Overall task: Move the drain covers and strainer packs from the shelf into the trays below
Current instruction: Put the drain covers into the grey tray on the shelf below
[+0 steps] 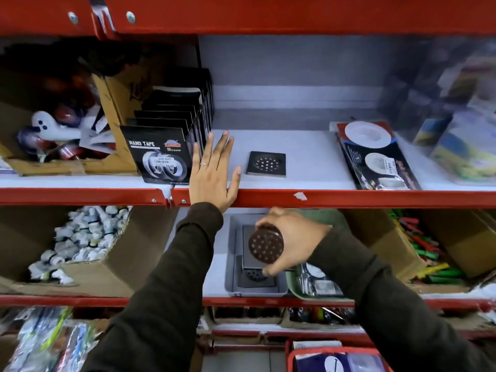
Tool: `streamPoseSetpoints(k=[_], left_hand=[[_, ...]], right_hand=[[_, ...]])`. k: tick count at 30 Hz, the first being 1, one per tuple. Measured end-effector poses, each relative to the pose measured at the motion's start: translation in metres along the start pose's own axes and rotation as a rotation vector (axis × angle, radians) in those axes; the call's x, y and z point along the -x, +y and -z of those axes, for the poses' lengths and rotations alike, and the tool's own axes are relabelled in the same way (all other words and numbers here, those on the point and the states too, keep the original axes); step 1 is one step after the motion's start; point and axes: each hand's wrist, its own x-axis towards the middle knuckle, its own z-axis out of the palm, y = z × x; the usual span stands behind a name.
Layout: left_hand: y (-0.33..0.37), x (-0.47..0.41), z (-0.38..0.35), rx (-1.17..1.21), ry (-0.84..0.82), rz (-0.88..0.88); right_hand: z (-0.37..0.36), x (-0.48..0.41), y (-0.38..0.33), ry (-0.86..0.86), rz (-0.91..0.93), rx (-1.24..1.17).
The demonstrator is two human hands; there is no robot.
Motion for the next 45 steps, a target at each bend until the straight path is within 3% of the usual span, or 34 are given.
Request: streamPoseSetpoints(k=[5, 13, 24, 31, 35, 40, 43, 45], left_hand=[[-0.002, -0.001, -0.003, 0.001, 0.017, -0.009], [-0.006, -0.003, -0.008, -0.004, 0.036, -0.011], [-0.004, -0.003, -0.007, -0.034, 0.049, -0.002], [-0.001, -0.001, -0.005, -0.05, 0.029, 0.013], [0.0, 0.001, -0.004, -0.03, 0.02, 0.022], [0.0, -0.002, -0.002, -0.003, 0.018, 0.023], [-0.001, -0.002, -0.002, 0.001, 0.011, 0.019], [-0.001, -0.001, -0.002, -0.008, 0.01, 0.032]], right_hand=[[-0.083, -0.048, 0.029, -0.166, -0.11, -0.019], [-0.171, -0.104, 0.06, -0.241, -0.294, 0.087], [-0.176, -0.102, 0.064, -0.242, -0.298, 0.018], [-0.119, -0.062, 0.028, 0.167, -0.159, -0.08], [-0.078, -0.031, 0.007, 0.476, 0.002, -0.005], [-0.021, -0.02, -0.004, 0.895, 0.226, -0.087], [0.028, -0.04, 0.003, 1.098, 0.201, -0.06], [0.061, -0.059, 0.016, 1.012, 0.046, -0.087]])
